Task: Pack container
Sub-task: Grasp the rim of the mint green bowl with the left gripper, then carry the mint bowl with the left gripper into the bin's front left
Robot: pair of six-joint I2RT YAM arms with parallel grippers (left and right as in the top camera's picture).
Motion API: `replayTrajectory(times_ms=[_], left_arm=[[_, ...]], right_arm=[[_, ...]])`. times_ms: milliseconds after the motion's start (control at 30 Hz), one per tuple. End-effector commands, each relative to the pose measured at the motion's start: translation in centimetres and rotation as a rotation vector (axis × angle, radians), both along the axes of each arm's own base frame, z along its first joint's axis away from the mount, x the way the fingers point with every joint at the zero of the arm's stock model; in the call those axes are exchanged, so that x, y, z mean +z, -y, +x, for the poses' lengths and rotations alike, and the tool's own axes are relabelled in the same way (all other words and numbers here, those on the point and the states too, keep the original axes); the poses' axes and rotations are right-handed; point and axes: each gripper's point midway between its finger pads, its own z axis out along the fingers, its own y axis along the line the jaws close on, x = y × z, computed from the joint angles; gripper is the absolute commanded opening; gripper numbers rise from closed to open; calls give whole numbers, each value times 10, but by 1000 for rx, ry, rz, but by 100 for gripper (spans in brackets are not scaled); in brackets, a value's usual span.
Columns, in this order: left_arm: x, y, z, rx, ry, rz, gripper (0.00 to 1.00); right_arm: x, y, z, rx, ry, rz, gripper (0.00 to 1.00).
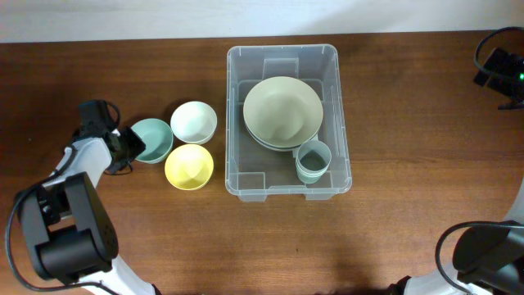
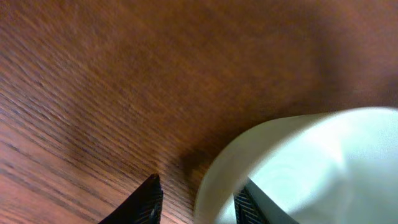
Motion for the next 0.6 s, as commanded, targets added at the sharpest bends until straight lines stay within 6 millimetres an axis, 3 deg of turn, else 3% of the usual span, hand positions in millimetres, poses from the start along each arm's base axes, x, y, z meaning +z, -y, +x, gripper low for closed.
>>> replayTrajectory(times_ms=[0, 167, 267, 467, 567], left_arm=[[-9, 0, -2, 2, -17, 1, 33], [0, -2, 1, 4, -10, 3, 13], [16, -7, 6, 12, 3, 8, 1], [75, -22, 11, 42, 36, 68, 1], [119, -21, 14, 5, 94, 96, 1]], right_arm=[[2, 0, 0, 2, 4, -1, 99], [2, 0, 0, 2, 4, -1, 99], [1, 0, 0, 2, 4, -1, 99], [2, 0, 0, 2, 4, -1, 99], [2, 0, 0, 2, 4, -1, 99]])
